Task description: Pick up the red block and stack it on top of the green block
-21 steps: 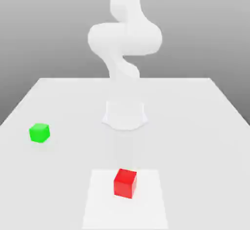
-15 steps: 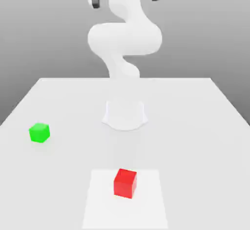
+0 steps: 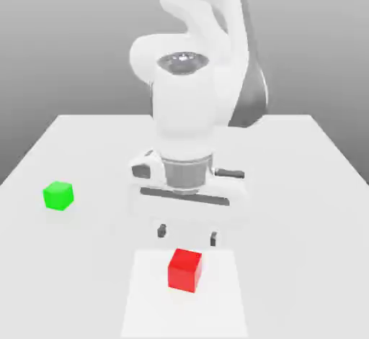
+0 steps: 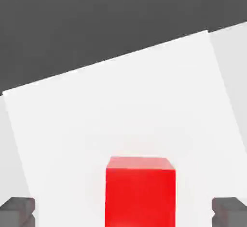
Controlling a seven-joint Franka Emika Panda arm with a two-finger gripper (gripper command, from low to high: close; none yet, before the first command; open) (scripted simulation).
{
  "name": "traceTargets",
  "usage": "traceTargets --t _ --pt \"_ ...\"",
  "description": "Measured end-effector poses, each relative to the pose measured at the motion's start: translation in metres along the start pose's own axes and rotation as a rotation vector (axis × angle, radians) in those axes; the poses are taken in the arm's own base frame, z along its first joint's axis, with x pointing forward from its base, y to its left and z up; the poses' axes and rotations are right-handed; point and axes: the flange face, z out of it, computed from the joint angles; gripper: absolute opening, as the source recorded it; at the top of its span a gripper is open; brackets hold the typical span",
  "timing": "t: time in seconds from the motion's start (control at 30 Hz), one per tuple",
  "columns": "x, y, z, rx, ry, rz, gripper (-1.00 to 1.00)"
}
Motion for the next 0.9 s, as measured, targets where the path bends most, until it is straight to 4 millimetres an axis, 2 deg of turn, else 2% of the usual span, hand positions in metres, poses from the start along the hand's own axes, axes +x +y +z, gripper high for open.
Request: traceTargets --t 0.2,0.23,0.47,0.73,0.8,0.83,0.9 --pt "-0.002 0.002 0.047 -0.007 0.0 -0.001 0.0" --pt "-0.002 0.003 0.055 -0.008 -0.002 0.0 -1.0" --pt "-0.003 0.003 0.056 -0.007 -0.001 0.0 -1.0" --pt "-0.002 0.002 0.001 -0.006 -0.001 0.0 -1.0" --pt "0.009 0.01 -0.01 -0.007 0.0 0.057 -1.0" --pt "0.021 0.019 -0.014 -0.007 0.001 0.113 -1.0" --pt "0.061 0.05 -0.022 -0.006 0.004 0.286 -1.0"
